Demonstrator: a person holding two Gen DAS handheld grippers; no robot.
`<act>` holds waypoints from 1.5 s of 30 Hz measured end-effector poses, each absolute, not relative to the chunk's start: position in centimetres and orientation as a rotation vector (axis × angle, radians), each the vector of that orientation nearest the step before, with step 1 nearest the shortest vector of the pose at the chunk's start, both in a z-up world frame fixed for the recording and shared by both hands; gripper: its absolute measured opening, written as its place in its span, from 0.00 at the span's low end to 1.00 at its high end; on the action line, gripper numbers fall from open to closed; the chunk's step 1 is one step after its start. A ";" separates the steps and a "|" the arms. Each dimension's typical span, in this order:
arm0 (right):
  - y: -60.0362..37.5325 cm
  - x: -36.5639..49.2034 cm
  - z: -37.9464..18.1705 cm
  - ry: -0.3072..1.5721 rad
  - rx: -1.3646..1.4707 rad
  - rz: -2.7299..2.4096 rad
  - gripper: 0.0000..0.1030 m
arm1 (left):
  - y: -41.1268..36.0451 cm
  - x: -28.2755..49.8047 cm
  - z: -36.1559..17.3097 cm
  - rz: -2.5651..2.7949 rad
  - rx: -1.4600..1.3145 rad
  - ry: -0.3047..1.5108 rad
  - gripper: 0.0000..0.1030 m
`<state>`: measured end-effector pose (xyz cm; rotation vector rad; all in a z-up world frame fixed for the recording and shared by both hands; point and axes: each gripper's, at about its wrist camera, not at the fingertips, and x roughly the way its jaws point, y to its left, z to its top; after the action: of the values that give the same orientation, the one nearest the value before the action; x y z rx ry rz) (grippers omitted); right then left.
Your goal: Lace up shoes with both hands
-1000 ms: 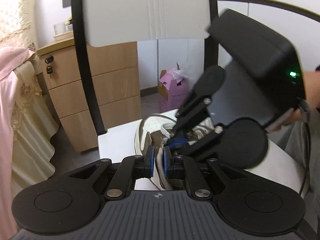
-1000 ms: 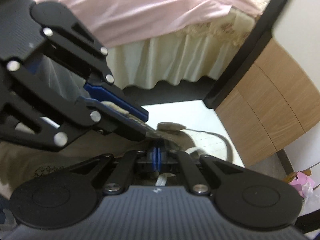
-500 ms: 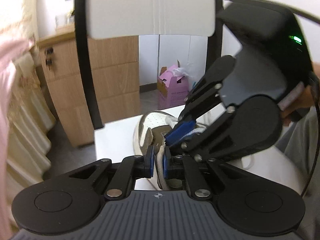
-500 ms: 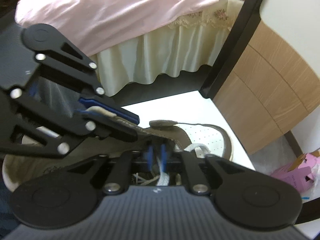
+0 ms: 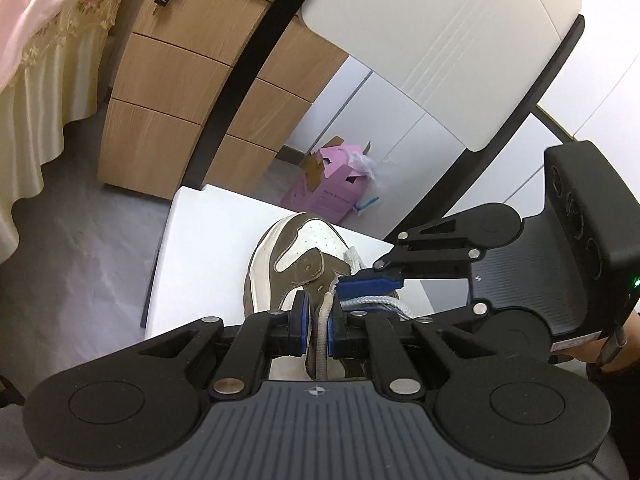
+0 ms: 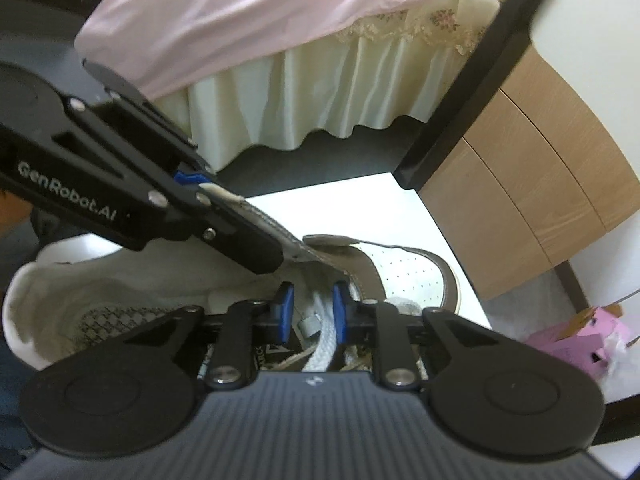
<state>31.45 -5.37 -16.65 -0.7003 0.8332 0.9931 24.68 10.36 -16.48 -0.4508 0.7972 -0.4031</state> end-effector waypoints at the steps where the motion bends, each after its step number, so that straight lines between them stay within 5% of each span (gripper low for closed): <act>1: -5.2 31.5 -16.8 0.835 -0.707 0.988 0.17 | 10.3 24.7 -16.4 -0.403 -0.440 0.796 0.10; 7: -5.4 31.3 -17.4 0.836 -0.727 0.972 0.03 | 9.6 24.3 -15.9 -0.409 -0.365 0.780 0.10; 29: -14.0 34.5 -14.5 0.875 -0.016 1.027 0.03 | 7.4 23.1 -14.8 -0.400 -0.101 0.713 0.17; 34: -14.0 34.3 -14.0 0.869 0.077 1.126 0.03 | 7.2 22.4 -14.0 -0.394 -0.032 0.655 0.28; 45: -14.5 34.1 -13.5 0.902 0.084 1.188 0.03 | 4.9 19.1 -13.8 -0.436 0.363 0.454 0.29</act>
<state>34.07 -14.48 -13.50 0.0842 0.9022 1.1879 19.13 4.94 -13.85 0.3628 0.4536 -0.4365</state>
